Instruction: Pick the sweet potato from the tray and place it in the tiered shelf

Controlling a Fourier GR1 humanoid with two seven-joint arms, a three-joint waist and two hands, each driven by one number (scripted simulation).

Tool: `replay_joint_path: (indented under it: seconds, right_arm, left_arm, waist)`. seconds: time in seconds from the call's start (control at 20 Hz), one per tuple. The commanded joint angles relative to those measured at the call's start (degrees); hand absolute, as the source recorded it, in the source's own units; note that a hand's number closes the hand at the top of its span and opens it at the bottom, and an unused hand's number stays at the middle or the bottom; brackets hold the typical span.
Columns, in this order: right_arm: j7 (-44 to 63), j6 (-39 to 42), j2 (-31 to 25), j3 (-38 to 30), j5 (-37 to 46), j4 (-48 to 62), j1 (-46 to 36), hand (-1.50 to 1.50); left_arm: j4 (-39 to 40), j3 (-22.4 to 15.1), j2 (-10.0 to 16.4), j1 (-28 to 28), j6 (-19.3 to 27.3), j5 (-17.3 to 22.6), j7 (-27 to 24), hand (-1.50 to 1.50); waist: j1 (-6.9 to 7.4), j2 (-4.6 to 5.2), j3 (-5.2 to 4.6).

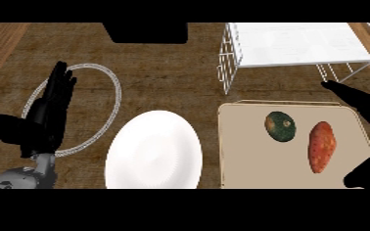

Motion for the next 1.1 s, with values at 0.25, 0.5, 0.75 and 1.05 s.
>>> replay_joint_path:
  seconds: [0.25, 0.5, 0.75, 1.05]
  right_arm:
    - [3.89, 2.92, 4.71, 5.71, 14.05, 6.60, -1.52, -1.50]
    - [-5.24, 2.14, 6.08, 1.48, 17.64, 7.58, 5.06, -1.50]
    - [-6.61, 2.21, 11.50, 2.47, 23.25, 8.80, 5.37, -1.50]
    - [-13.99, 1.12, 13.89, -0.53, 28.20, 15.72, 5.93, -1.50]
  left_arm:
    - [0.67, -0.32, -2.86, 0.81, -0.45, -3.23, -0.63, 0.00]
    - [1.27, 1.58, -4.21, 0.86, -2.13, -4.37, -1.26, 0.00]
    - [-0.12, 3.43, -5.14, 3.52, -4.36, -4.69, -2.26, 0.00]
    - [-3.32, 5.74, -4.51, 0.06, -5.80, -5.37, 5.40, 0.00]
  waist:
    - [-0.42, -0.02, 0.03]
    - [-0.84, -0.07, 0.04]
    - [-0.61, -0.09, 0.03]
    - [-0.56, -0.09, 0.05]
